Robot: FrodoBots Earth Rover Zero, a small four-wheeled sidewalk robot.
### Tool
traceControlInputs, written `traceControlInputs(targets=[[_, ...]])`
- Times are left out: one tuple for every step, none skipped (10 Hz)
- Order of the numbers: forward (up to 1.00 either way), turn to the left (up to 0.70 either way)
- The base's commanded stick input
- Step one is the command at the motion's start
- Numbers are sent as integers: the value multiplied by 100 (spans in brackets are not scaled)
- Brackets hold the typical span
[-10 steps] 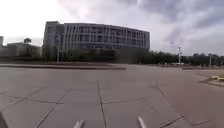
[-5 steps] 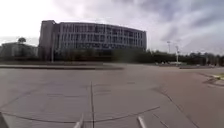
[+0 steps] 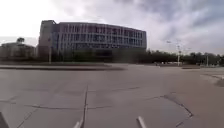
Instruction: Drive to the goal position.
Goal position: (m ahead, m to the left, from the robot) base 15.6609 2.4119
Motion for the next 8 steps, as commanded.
traceControlInputs(targets=[[100,-27],[100,-27],[100,-27],[100,-27],[100,-27],[100,-27],[100,-27],[100,-27]])
